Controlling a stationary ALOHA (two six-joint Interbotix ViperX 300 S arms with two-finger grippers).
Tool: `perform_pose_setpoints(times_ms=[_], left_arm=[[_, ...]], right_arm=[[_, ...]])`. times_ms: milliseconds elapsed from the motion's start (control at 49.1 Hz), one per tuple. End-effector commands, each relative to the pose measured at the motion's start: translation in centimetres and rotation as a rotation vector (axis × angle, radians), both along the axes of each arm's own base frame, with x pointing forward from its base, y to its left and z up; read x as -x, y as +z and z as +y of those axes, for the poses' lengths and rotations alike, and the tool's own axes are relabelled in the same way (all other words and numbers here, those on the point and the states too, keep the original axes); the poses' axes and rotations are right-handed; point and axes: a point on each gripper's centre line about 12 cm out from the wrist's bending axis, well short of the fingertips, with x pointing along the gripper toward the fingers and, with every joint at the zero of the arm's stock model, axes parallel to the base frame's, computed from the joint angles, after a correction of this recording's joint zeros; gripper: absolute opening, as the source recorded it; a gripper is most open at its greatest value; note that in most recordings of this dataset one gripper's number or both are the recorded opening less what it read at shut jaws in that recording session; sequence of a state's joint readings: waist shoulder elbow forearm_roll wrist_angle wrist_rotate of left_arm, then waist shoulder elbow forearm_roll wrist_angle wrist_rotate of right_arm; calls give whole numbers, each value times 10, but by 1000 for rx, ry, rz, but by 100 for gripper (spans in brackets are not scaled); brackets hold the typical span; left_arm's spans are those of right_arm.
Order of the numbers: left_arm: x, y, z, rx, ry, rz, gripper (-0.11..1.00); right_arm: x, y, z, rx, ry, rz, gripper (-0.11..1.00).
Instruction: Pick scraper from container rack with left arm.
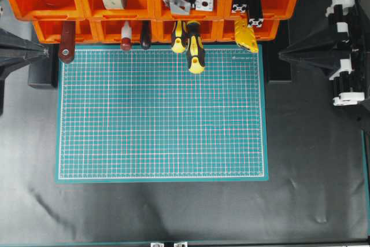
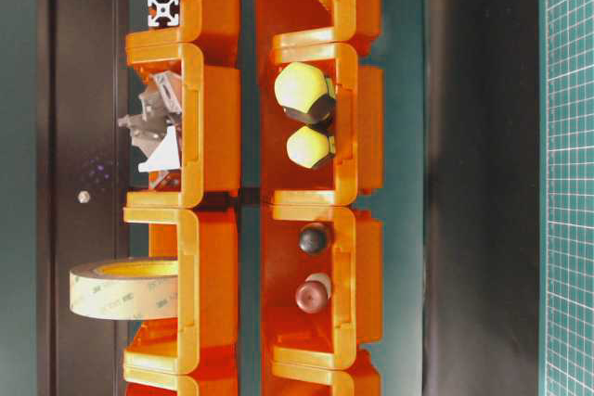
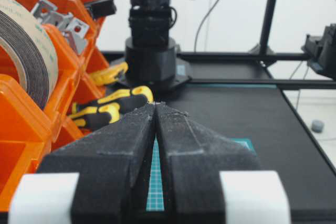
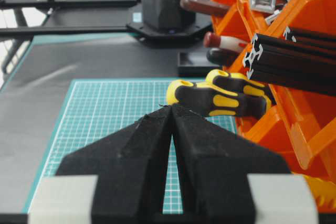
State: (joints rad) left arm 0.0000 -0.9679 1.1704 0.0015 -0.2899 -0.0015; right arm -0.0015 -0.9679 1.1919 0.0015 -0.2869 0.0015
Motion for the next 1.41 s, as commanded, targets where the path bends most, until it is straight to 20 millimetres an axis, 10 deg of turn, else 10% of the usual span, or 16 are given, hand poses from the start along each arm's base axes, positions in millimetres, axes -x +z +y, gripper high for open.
perform_pose_setpoints(times_ms=[0,468,855,1120,1385], left_arm=[[-7,6,-5,-18,-30,17,6],[-9,53,-14,-148,-72,455,0],[-33,37,-16,-379,-102,973,0],[-41,48,-16,-438,139,1120,0],[-42,36,-60,-495,456,1094,0]], right_arm=[[-4,8,1,-14,1,-20,2],[-3,11,1,-17,1,-34,0],[-3,15,0,-36,-3,-51,0],[-2,15,0,-36,-3,-46,0],[-2,13,0,-35,-4,-32,0]])
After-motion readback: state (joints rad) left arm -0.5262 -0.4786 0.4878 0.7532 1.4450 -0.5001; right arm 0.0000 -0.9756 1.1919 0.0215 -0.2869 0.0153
